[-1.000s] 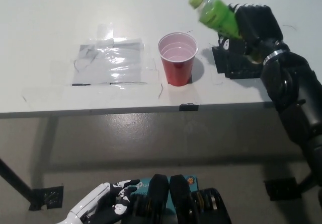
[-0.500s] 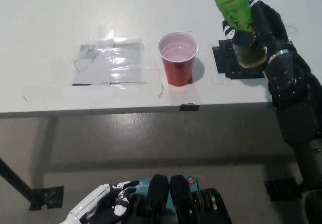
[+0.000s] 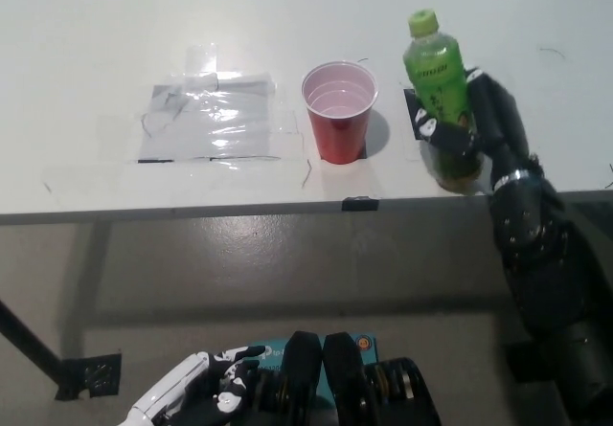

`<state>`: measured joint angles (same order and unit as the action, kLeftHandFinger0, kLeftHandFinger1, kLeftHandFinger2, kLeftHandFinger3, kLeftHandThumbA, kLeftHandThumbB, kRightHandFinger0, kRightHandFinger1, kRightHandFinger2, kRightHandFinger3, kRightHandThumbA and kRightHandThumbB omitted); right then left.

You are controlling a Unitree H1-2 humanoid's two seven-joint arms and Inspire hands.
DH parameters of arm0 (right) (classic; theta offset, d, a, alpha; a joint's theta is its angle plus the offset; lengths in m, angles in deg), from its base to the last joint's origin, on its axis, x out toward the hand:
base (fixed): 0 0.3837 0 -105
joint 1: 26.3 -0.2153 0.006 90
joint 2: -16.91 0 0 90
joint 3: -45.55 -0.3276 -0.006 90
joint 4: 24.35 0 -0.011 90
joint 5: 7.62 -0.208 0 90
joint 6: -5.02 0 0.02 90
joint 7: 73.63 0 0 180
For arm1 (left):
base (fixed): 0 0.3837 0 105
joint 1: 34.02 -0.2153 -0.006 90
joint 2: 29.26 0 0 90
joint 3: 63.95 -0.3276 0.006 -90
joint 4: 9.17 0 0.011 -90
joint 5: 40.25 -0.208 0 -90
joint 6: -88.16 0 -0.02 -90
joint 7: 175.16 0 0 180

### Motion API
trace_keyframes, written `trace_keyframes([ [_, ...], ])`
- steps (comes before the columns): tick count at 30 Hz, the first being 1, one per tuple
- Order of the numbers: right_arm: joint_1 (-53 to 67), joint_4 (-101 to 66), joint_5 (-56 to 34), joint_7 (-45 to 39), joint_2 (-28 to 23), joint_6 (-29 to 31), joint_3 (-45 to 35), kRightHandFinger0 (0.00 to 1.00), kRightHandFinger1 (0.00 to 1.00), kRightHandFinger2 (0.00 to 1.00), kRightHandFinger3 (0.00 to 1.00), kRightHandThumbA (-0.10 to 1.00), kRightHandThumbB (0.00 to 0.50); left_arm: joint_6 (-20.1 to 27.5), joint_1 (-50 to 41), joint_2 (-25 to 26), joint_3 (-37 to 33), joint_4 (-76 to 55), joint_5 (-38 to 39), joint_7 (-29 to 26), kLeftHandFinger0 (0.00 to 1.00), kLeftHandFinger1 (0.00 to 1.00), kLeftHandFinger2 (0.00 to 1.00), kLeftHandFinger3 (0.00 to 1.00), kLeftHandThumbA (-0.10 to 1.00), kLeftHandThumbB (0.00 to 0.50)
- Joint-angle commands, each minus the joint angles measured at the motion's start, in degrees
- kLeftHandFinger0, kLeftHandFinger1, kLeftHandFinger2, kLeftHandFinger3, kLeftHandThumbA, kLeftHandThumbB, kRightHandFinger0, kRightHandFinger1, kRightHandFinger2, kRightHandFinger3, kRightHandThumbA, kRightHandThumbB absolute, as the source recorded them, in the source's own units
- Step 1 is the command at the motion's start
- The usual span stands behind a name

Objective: The robot uses its right hand to pick up a bottle kept in the middle of the desk and tilt it into a cup kept next to it to pour water out

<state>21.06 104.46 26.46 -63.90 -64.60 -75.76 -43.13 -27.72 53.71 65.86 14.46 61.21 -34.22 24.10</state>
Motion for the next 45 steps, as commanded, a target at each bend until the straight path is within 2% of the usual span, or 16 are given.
trace_keyframes([
  [1, -3.47, -0.45, -4.15, 21.38, 0.25, 17.71, -0.44, 0.00, 0.06, 0.10, 0.36, -0.10, 0.000, 0.36, -0.08, 0.49, 0.70, -1.51, 0.21, 0.49, 0.84, 0.95, 0.94, 1.00, 1.00, 0.483],
  [2, -2.64, 0.03, -5.37, 21.27, 1.10, 17.71, -2.08, 0.00, 0.02, 0.19, 0.36, -0.10, 0.000, 0.16, -0.36, 0.41, 0.81, -1.43, 0.36, 0.42, 0.84, 0.96, 0.95, 1.00, 1.00, 0.500],
  [5, -2.17, 0.42, -6.64, 20.88, 1.86, 17.71, -4.25, 0.00, 0.02, 0.26, 0.34, -0.10, 0.004, 1.11, -0.50, 0.30, 0.60, -0.93, 0.01, 0.38, 0.84, 0.96, 0.95, 1.00, 1.00, 0.499],
  [7, -2.97, 1.61, -8.36, 20.74, 2.49, 17.71, -5.79, 0.00, 0.00, 0.24, 0.31, -0.10, 0.000, 0.55, -0.68, 0.17, 0.59, -1.42, -0.22, 0.06, 0.84, 0.95, 0.95, 1.00, 1.00, 0.500],
  [13, -4.48, 2.64, -12.72, 22.19, 1.92, 17.71, -5.49, 0.00, 0.00, 0.18, 0.32, -0.10, 0.000, 1.30, -0.73, 0.00, 0.65, -0.89, -0.16, 0.10, 0.81, 0.94, 0.94, 1.00, 1.00, 0.495],
  [14, -5.17, 3.45, -13.23, 22.22, 1.42, 17.71, -5.50, 0.00, 0.00, 0.12, 0.35, -0.10, 0.000, 1.23, -0.77, 0.02, 0.58, -0.93, -0.33, 0.05, 0.81, 0.94, 0.94, 1.00, 1.00, 0.500],
  [16, -5.54, 4.01, -13.52, 22.93, 0.97, 17.71, -5.37, 0.00, 0.00, 0.11, 0.37, -0.10, 0.000, 0.96, -1.46, -0.20, 0.33, -1.40, -0.59, -0.18, 0.82, 0.95, 0.94, 1.00, 1.00, 0.500],
  [18, -6.13, 4.32, -14.91, 23.29, 0.87, 17.71, -5.38, 0.00, 0.00, 0.10, 0.36, -0.10, 0.000, 0.95, -1.46, -0.20, 0.42, -1.48, -0.49, -0.10, 0.82, 0.95, 0.94, 1.00, 1.00, 0.500],
  [19, -7.03, 4.78, -15.72, 24.34, 0.67, 17.71, -5.59, 0.00, 0.00, 0.04, 0.33, -0.10, 0.000, 0.95, -1.41, -0.07, 0.42, -1.62, -0.40, 0.08, 0.82, 0.95, 0.95, 1.00, 1.00, 0.486],
  [22, -7.87, 5.31, -16.45, 25.74, 0.41, 17.71, -5.64, 0.00, 0.00, 0.00, 0.32, -0.10, 0.000, 1.90, -1.10, -0.08, 0.32, -1.12, -0.62, 0.19, 0.81, 0.95, 0.94, 1.00, 1.00, 0.476],
  [27, -7.52, 5.88, -16.22, 28.01, 0.24, 17.71, -3.55, 0.00, 0.00, 0.04, 0.33, -0.10, 0.000, 1.20, -0.71, -0.16, 0.35, -1.49, -0.94, 0.01, 0.80, 0.94, 0.93, 1.00, 1.00, 0.480],
  [37, -6.27, 6.98, -14.01, 30.84, -0.04, 17.71, 1.79, 0.00, 0.00, 0.00, 0.30, -0.10, 0.000, 1.32, 0.09, 0.04, 0.49, -1.33, -0.95, 0.27, 0.79, 0.92, 0.92, 1.00, 1.00, 0.486],
  [38, -5.89, 7.45, -12.88, 31.29, 0.16, 17.71, 2.12, 0.02, 0.05, 0.01, 0.32, -0.10, 0.000, 1.12, 0.05, 0.07, 0.45, -1.53, -1.05, 0.22, 0.78, 0.92, 0.92, 1.00, 1.00, 0.481],
  [42, -4.97, 7.82, -12.98, 32.04, -0.33, 17.71, 3.99, 0.00, 0.04, 0.00, 0.32, -0.10, 0.000, 0.45, -0.02, 0.15, 0.50, -1.83, -0.81, 0.32, 0.80, 0.93, 0.93, 1.00, 1.00, 0.490],
  [44, -4.90, 8.07, -12.58, 32.80, -0.49, 17.71, 4.70, 0.02, 0.06, 0.00, 0.33, -0.10, 0.000, 0.61, -0.08, 0.12, 0.64, -1.81, -0.77, 0.23, 0.80, 0.93, 0.92, 1.00, 1.00, 0.500],
  [45, -4.31, 9.07, -11.87, 33.24, -0.76, 17.71, 5.27, 0.07, 0.11, 0.03, 0.32, -0.10, 0.000, 0.80, -0.06, 0.09, 0.64, -1.76, -0.73, 0.28, 0.80, 0.93, 0.93, 1.00, 1.00, 0.489],
])
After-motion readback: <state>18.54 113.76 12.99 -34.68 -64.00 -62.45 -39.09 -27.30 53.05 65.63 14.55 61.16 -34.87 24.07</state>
